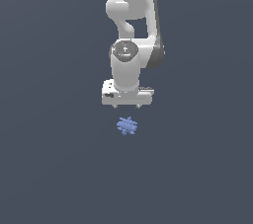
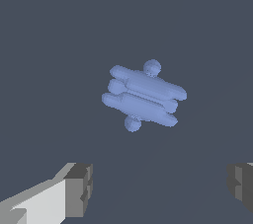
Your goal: Pick up the object and move it to a goal position.
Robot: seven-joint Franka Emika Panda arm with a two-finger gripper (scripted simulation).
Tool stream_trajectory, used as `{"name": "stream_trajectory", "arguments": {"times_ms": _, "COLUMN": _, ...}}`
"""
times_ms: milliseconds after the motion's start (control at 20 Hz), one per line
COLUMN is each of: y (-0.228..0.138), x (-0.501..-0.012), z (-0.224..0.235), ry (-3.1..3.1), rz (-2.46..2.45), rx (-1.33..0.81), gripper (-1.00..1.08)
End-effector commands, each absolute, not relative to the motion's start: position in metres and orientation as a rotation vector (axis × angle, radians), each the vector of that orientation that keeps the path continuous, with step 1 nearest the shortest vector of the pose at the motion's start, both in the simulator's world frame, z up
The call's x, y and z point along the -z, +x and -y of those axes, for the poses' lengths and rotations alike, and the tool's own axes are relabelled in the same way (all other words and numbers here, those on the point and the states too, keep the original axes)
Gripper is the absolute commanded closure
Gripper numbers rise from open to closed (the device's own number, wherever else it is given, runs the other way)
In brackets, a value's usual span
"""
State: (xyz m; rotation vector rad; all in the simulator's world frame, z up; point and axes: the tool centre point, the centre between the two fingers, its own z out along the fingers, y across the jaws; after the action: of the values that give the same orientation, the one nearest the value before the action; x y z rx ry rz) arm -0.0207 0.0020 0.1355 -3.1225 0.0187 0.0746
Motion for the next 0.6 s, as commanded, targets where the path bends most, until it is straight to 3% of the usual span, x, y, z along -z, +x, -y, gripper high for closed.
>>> {"name": "stream_trajectory", "arguments": {"times_ms": 0, "y": -0.021, "x": -0.136, "z": -0.002, "ry": -3.123, "rz": -0.019, "rx": -0.075, "gripper": -0.92}}
{"name": "stream_trajectory", "arguments": {"times_ms": 550, "y": -0.004, "x": -0.151, "z": -0.006, "ry": -3.118, "rz": 0.039, "rx": -0.001, "gripper": -0.92}}
